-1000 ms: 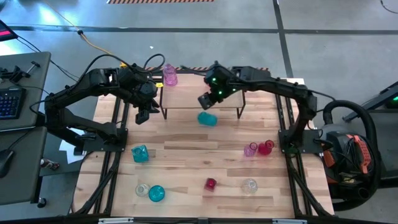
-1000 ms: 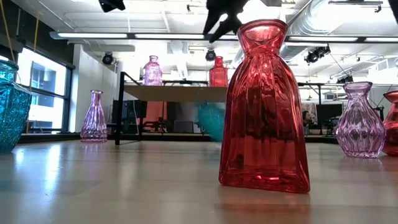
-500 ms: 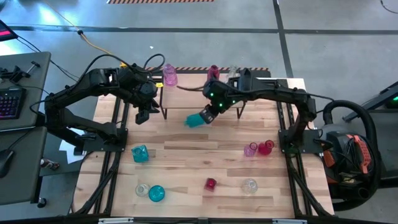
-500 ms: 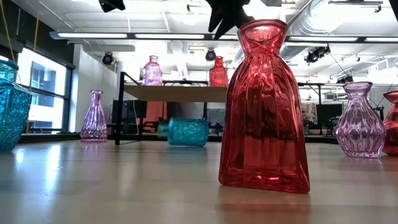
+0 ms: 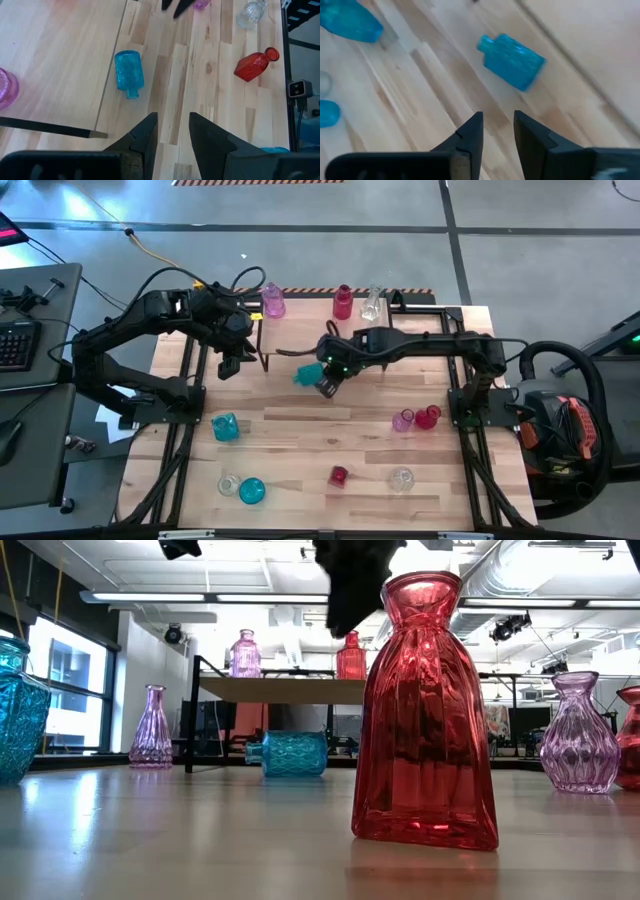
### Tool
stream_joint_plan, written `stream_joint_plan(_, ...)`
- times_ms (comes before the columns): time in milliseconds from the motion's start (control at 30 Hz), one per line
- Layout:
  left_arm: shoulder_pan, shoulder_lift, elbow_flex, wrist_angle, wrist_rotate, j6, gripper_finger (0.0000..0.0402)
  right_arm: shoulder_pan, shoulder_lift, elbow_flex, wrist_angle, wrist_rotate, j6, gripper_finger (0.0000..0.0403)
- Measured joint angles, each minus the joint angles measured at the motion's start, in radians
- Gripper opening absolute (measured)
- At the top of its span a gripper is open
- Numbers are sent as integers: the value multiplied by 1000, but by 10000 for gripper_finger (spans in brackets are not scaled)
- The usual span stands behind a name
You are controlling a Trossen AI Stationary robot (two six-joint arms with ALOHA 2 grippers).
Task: Sort vases onto shelf
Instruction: Put the bottom right blue vase on the shelf
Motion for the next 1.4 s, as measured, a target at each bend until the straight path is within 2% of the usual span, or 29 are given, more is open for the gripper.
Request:
stream_joint_plan(333, 0, 0, 0, 0, 0, 0, 104, 6, 7, -187, 381, -31, 2, 170)
stream_joint_plan(500, 0, 0, 0, 0, 0, 0, 104, 27, 57, -192, 475, -28, 66, 206)
stream_joint_plan(800, 0, 0, 0, 6, 5, 0, 104, 84, 139, -193, 585, 0, 116, 242)
stream_joint_plan(900, 0, 0, 0, 7, 5, 0, 104, 96, 139, -189, 591, 22, 104, 253)
stream_joint_plan(1100, 0, 0, 0, 8, 5, 0, 104, 94, 138, -169, 583, 25, -38, 273)
stream_joint_plan(1200, 0, 0, 0, 8, 5, 0, 104, 79, 138, -169, 538, -33, -116, 279)
stream_joint_plan(1300, 0, 0, 0, 8, 5, 0, 104, 68, 138, -169, 407, -124, -201, 280)
stream_joint_plan(1400, 0, 0, 0, 8, 5, 0, 104, 70, 138, -169, 302, -160, -326, 280)
